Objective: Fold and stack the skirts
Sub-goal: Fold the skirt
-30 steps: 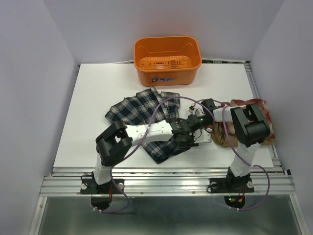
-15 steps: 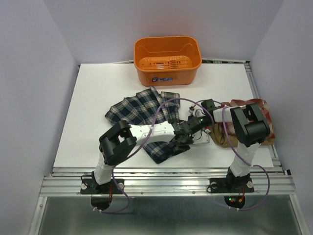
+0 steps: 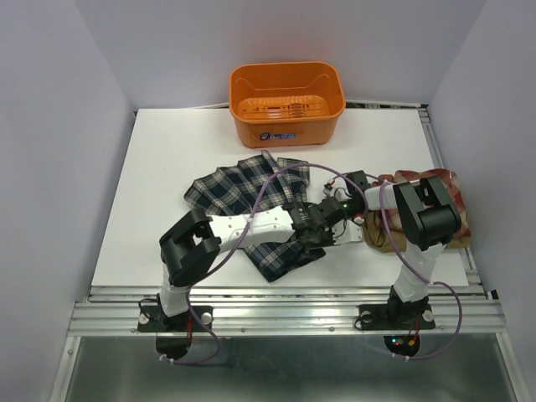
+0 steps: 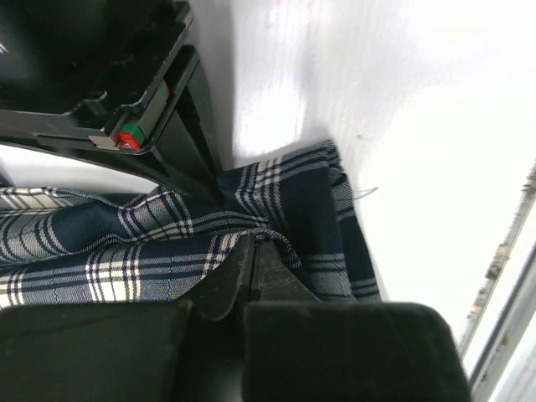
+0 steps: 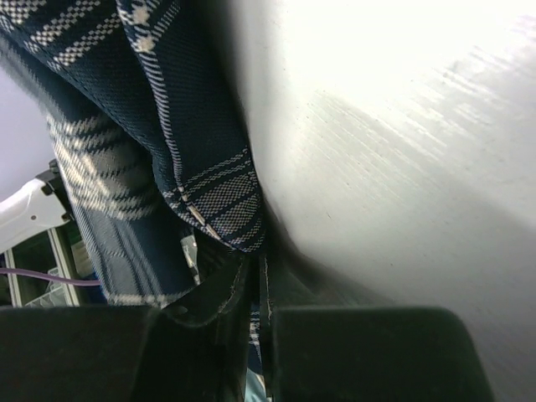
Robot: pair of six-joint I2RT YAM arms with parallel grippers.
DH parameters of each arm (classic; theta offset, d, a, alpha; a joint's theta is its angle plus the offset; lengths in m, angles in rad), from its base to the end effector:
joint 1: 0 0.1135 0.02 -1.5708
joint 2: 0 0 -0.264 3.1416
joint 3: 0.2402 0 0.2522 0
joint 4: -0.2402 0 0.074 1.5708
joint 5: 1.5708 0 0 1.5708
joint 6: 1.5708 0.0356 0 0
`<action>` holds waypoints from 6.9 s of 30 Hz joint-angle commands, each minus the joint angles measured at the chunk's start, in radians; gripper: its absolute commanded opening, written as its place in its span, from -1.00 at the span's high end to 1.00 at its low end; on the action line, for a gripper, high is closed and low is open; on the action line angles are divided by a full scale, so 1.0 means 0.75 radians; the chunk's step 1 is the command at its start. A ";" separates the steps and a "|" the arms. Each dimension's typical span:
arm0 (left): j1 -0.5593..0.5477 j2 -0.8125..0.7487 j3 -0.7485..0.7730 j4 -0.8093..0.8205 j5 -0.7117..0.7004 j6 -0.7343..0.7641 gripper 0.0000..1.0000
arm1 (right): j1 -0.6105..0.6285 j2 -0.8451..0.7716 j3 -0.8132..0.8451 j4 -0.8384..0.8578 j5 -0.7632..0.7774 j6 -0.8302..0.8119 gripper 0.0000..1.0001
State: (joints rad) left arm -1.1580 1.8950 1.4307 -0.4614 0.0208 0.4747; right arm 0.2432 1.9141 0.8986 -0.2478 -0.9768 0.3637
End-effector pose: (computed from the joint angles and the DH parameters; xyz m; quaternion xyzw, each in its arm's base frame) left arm 0.1662 -0.3813 0.2201 0.6933 0.6471 -0.1155 0.2953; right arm 0.3010 0.1051 0.0961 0.0192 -0.8754 -0.4829 0.0095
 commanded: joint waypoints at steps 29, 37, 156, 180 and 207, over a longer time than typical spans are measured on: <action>-0.066 0.050 -0.124 0.378 0.197 -0.097 1.00 | 0.005 0.019 -0.059 0.081 0.008 0.020 0.99; -0.064 0.020 -0.159 0.413 0.185 -0.113 0.45 | 0.005 0.023 -0.034 0.065 0.036 0.002 0.99; 1.067 -1.001 -0.691 0.247 0.381 -0.171 -0.79 | 0.136 -0.291 0.727 0.148 0.707 0.105 0.99; 0.606 -0.981 -0.685 0.124 0.316 0.026 -0.68 | 0.079 0.080 0.393 0.375 1.043 -0.027 0.99; -0.051 -0.168 -0.186 0.020 -0.011 0.152 -0.22 | 0.079 0.172 0.450 0.267 0.975 0.063 0.99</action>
State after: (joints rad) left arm -1.1980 1.7515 1.2423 -0.4374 0.0853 0.5758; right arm 0.3008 2.0113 1.2316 0.0029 -0.2634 0.4156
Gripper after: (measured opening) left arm 0.631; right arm 0.029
